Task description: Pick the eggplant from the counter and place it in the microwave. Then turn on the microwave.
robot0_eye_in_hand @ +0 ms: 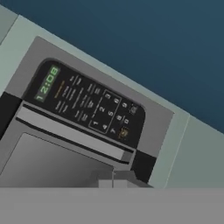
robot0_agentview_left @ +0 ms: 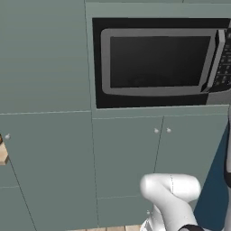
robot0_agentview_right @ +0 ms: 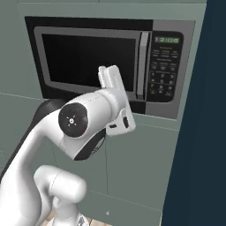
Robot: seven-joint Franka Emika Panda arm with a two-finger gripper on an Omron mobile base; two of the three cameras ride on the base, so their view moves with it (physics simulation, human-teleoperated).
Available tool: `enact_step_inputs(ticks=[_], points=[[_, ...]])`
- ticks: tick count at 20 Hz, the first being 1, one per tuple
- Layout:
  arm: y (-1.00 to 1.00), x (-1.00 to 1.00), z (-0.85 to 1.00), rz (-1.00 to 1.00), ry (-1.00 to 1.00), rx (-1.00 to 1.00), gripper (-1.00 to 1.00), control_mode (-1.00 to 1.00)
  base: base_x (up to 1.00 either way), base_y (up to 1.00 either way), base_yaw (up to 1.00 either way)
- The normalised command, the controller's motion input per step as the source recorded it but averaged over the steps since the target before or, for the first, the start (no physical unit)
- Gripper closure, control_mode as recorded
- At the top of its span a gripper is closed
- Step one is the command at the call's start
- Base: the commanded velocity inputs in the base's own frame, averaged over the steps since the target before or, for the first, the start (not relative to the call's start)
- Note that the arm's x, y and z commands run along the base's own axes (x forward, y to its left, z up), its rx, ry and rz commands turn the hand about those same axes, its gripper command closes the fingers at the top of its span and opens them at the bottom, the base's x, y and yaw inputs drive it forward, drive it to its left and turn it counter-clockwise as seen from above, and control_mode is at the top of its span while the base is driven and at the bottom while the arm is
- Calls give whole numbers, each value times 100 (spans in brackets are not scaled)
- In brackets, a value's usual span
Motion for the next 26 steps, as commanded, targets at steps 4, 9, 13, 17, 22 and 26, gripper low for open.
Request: enact_step_inputs(ticks=[4, 9, 13, 17, 22, 26], points=[[-12, -1, -14, -2, -8, 12, 100, -100, 0, 0, 0], [-12, -1, -9, -3, -8, 10, 100, -100, 0, 0, 0], [-12, 0, -7, -4, -6, 10, 100, -100, 0, 0, 0], [-3, 0, -9, -4, -2, 7, 100, -100, 0, 0, 0], [-7, 0, -8, -2, 0, 7, 100, -100, 0, 0, 0], [-14, 1, -2, -1, -1, 10, 100, -100, 0, 0, 0]])
